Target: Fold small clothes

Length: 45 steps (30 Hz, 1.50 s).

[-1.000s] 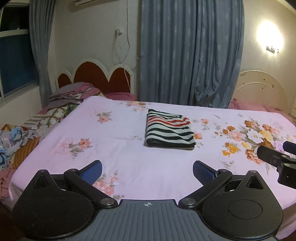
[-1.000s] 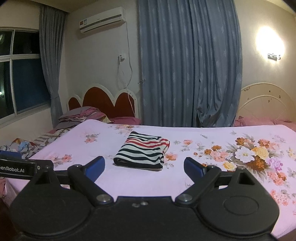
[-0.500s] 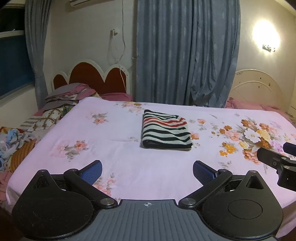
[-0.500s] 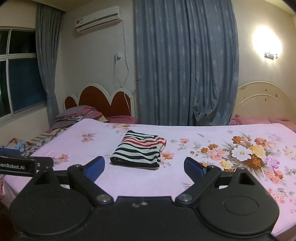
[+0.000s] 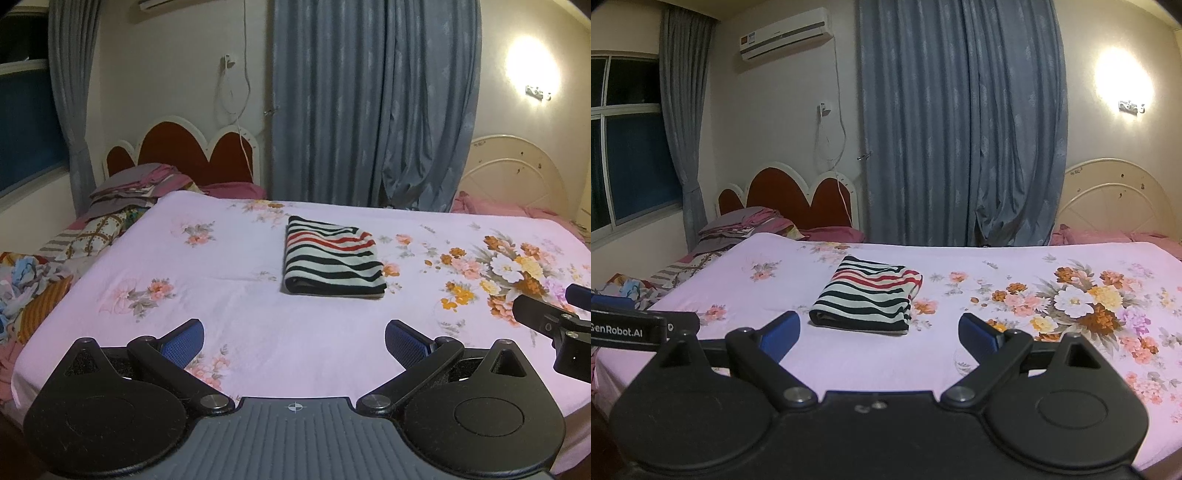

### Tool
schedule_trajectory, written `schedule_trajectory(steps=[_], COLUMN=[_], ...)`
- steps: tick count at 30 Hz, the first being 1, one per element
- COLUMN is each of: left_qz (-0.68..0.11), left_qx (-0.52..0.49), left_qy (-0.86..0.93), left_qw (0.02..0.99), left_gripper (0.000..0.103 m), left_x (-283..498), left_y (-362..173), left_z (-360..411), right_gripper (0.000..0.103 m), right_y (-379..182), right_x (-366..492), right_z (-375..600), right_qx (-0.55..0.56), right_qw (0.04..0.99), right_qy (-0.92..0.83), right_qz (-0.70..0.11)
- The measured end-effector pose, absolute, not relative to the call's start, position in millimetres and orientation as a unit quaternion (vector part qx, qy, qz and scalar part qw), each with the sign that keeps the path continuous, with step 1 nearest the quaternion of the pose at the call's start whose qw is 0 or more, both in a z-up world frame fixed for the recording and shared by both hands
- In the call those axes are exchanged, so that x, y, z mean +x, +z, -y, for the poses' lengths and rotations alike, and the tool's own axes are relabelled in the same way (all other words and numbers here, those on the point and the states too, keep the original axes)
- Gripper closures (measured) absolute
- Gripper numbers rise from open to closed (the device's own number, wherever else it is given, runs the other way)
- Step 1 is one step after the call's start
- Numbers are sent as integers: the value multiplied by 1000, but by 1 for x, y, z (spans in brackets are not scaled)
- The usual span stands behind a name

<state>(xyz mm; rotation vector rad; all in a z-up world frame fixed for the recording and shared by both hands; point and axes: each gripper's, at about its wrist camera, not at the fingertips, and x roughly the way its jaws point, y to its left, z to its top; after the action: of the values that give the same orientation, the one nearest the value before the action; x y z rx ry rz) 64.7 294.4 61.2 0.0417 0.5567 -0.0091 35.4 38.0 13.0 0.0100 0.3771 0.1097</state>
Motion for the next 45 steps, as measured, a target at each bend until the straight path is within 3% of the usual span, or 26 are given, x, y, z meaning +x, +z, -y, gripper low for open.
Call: schedule_trajectory(steps=[45], left_qz=[-266], left_qx=[17], left_qy=[-21], left_qw=[964], left_gripper=[0], left_x=[75], left_y=[45], left_z=[-288], right_gripper=[11], right_y=[2], right_x=[46], right_z=[-34], right_qx=[12], right_qw=[976], right_qy=[63], right_qz=[-208])
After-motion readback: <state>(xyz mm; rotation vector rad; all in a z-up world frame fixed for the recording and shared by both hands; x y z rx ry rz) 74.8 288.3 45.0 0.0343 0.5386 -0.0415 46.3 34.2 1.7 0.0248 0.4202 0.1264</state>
